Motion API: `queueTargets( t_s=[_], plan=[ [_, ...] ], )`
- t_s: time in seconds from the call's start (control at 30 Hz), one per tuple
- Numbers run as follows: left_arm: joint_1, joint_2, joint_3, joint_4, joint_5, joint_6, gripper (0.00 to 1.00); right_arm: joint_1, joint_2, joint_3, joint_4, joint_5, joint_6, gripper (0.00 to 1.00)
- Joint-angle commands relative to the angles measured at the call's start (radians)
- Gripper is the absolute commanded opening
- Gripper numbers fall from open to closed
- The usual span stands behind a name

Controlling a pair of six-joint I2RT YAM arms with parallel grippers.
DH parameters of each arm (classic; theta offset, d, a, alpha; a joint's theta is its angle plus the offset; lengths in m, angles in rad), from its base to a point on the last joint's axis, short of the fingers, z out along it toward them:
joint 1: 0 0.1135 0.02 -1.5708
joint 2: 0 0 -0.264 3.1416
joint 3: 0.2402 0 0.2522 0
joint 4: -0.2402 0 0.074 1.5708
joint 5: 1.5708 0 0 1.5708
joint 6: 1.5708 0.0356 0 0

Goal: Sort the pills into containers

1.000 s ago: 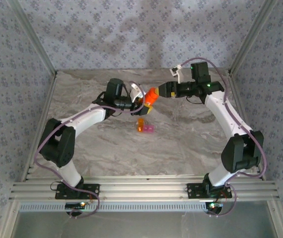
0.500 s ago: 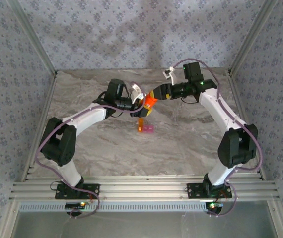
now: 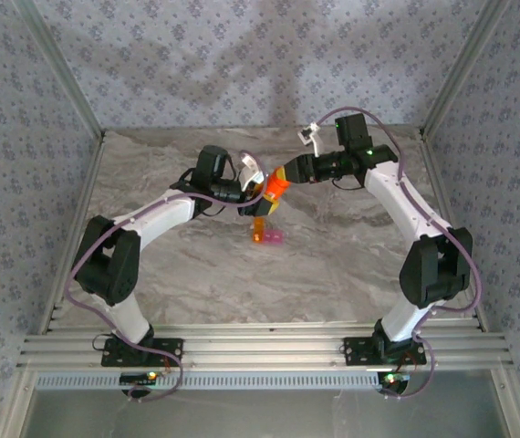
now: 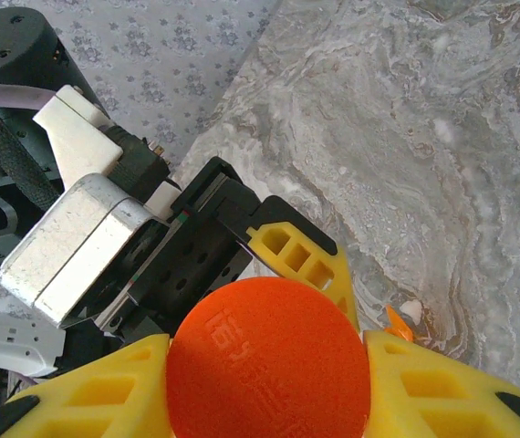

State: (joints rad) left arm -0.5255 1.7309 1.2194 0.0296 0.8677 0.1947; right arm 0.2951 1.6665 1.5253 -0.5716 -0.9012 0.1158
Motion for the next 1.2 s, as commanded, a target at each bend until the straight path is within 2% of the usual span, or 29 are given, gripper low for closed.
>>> queueTargets(
  t_s=[0.0, 0.17, 0.27, 0.5, 0.77, 0.97, 1.17],
  plan=[
    [-0.005, 0.009, 0.055, 0.042, 0.019, 0.015, 0.00, 0.033, 0.020, 0.004, -0.004, -0.001, 0.015, 0.39],
    [-0.005, 0.000, 0.047, 0.085, -0.033, 0.000, 0.00, 0.053, 0.019, -0.050, 0.026, 0.107, 0.120, 0.32],
    [-0.006, -0.004, 0.048, 0.095, -0.051, 0.003, 0.00, 0.068, 0.014, -0.089, 0.066, 0.215, 0.247, 0.29],
    [-0.008, -0.002, 0.044, 0.105, -0.077, 0.011, 0.00, 0.125, -0.027, -0.160, 0.167, 0.382, 0.459, 0.29],
    [-0.007, 0.010, 0.038, 0.126, -0.079, 0.002, 0.00, 0.129, -0.047, -0.178, 0.228, 0.401, 0.534, 0.32],
    [-0.008, 0.015, 0.039, 0.126, -0.069, 0.000, 0.00, 0.084, -0.070, -0.156, 0.228, 0.355, 0.522, 0.44],
    [-0.007, 0.019, 0.038, 0.134, -0.051, -0.007, 0.00, 0.044, -0.109, -0.136, 0.227, 0.305, 0.465, 0.63]
  ],
)
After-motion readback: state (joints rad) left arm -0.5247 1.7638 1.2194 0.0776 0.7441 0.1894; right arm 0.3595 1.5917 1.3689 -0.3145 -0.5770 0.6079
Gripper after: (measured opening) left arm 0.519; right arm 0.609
